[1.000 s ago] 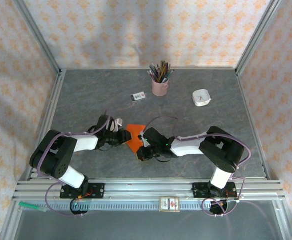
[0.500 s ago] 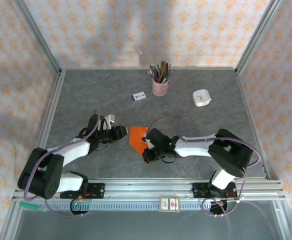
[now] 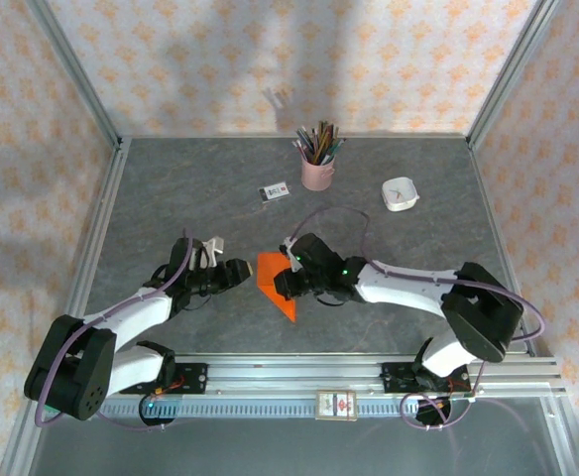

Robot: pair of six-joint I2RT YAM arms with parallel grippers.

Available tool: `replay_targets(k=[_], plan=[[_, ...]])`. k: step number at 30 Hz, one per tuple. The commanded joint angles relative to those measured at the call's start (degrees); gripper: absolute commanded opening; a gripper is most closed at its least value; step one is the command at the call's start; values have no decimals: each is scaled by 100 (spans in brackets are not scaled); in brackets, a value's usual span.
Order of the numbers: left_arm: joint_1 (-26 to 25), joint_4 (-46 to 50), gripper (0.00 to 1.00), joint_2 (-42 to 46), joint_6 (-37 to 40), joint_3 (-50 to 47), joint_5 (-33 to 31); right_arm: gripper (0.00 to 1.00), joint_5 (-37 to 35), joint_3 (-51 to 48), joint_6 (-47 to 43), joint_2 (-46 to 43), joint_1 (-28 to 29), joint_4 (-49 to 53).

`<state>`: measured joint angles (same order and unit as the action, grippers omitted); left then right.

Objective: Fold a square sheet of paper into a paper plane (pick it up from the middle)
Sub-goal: Perform the fourth fold on the wing at the bottom-center of the table.

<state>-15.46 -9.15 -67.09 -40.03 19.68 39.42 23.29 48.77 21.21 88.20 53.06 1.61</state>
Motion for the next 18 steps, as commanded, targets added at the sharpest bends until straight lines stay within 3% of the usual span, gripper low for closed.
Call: replay_targets(k=[1,8,14,18], plan=[[-150,18,54,0,-105,-30,-133,8,-282,168,239,378,-232,-152],[-492,53,52,-170,-191,-26,-281,6,-56,58,183,555,-411,-202],[-526,155,53,-207,-124,-31,-430,9,-935,77,53,136,-394,304],[-527,282,53,-207,-84,7,-605,11,-694,-34,-100,-208,-131,160]])
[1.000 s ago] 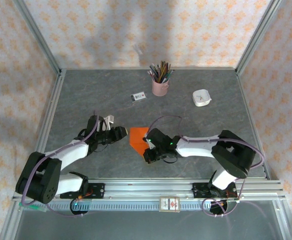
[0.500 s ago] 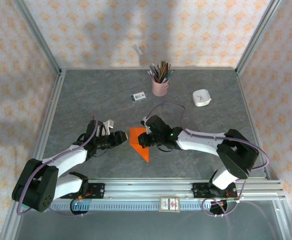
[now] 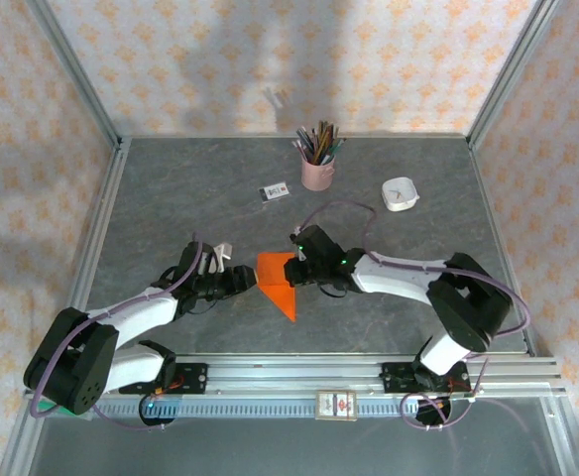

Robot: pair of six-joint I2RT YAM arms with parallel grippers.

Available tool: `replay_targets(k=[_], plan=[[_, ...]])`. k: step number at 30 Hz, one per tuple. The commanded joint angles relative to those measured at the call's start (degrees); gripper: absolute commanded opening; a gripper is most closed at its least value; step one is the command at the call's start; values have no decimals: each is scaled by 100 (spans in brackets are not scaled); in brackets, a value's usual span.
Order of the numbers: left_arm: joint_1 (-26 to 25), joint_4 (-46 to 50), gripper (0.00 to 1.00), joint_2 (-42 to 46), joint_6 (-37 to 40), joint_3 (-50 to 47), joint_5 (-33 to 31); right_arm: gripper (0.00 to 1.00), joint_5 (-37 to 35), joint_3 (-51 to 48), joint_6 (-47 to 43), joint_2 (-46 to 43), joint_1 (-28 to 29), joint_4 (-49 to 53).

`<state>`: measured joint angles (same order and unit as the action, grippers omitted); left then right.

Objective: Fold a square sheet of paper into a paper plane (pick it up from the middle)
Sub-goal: Perform the fourth fold on the wing at the bottom-center of the table.

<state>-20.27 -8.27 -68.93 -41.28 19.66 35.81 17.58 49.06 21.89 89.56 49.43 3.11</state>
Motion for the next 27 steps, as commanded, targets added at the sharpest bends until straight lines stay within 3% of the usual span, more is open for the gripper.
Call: replay_targets(k=[1,7,27], plan=[[-47,182,53,-40,28,10,-265,12,-40,-67,-185,-337,333,-20],[-63,37,53,-218,-47,65,-165,9,25,-2,-212,210,622,-56],[-398,-163,54,-714,-138,383,-112,3,-131,-306,-431,844,259,-142]])
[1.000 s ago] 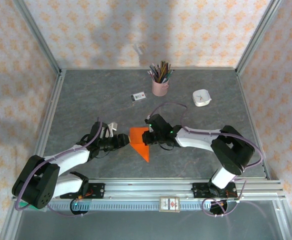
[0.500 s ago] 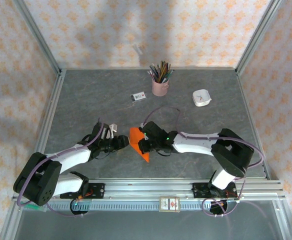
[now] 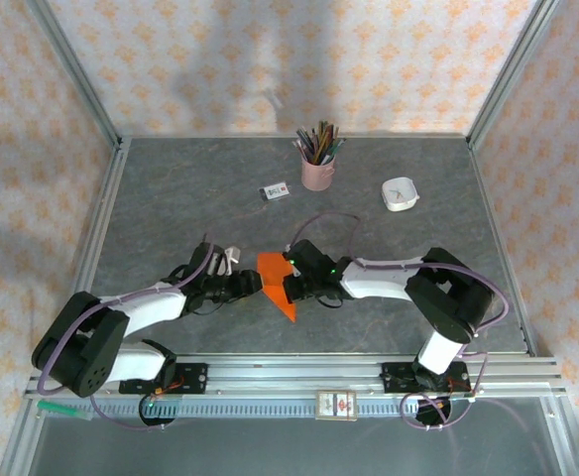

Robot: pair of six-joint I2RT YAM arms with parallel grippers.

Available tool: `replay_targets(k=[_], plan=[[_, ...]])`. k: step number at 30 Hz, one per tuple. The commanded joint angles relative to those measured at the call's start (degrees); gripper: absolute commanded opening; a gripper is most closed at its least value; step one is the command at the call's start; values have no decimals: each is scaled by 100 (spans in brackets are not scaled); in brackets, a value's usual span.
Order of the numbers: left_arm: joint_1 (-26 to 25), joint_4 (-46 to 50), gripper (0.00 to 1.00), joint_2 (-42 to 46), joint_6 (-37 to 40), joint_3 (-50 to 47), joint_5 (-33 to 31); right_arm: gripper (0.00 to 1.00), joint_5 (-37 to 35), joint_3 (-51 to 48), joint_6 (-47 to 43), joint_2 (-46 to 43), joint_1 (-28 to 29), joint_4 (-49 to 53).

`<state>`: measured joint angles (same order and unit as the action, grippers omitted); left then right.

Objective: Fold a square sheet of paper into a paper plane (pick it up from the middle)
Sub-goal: Perform the fourth fold on the wing at the bottom-center of the table.

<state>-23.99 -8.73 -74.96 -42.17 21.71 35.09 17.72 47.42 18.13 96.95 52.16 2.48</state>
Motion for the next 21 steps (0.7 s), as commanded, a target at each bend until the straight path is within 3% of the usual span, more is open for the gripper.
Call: replay_targets(k=[1,21], plan=[[-27,-111,54,-158,-24,222,-30,3,-153,-178,-45,116,-21,-73],[-27,-406,51,-800,-15,580,249,1,-234,-453,85,-27,-20,-160]])
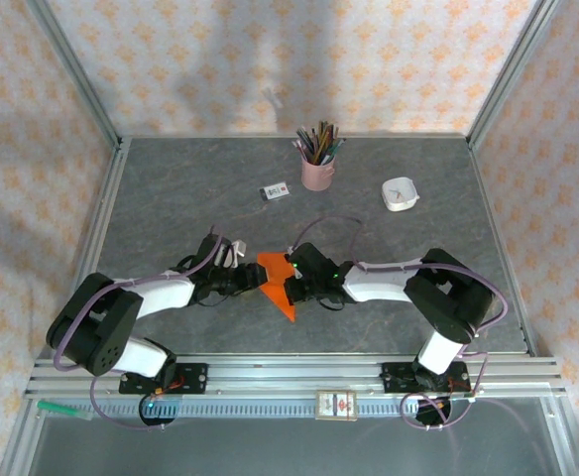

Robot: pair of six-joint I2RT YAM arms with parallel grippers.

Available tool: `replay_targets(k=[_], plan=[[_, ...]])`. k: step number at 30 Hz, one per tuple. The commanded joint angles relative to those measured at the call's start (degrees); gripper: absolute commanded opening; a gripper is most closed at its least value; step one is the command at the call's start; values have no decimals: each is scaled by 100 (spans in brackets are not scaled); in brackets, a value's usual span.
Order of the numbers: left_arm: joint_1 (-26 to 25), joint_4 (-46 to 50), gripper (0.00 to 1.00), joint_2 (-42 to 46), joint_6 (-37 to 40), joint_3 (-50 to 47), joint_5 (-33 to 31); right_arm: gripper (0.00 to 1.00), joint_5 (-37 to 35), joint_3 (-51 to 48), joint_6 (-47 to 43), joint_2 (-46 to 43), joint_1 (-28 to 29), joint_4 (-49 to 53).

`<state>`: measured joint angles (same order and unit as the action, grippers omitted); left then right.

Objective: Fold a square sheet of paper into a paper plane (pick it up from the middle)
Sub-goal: Perform the fourth fold on the wing at the bottom-center of the table.

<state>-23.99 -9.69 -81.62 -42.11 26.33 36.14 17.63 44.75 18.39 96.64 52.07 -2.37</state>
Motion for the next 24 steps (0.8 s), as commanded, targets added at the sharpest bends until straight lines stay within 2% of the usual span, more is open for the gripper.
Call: replay_targets(k=[1,15,24], plan=[[-27,-331,51,-142,-26,118,157,1,-220,-199,64,4,-7,316],[-21,-129,41,-73,66,175,97,1,-190,-160,76,65,-5,334],[-18,556,44,-18,426,415,-392,1,-181,-164,60,92,-5,325]])
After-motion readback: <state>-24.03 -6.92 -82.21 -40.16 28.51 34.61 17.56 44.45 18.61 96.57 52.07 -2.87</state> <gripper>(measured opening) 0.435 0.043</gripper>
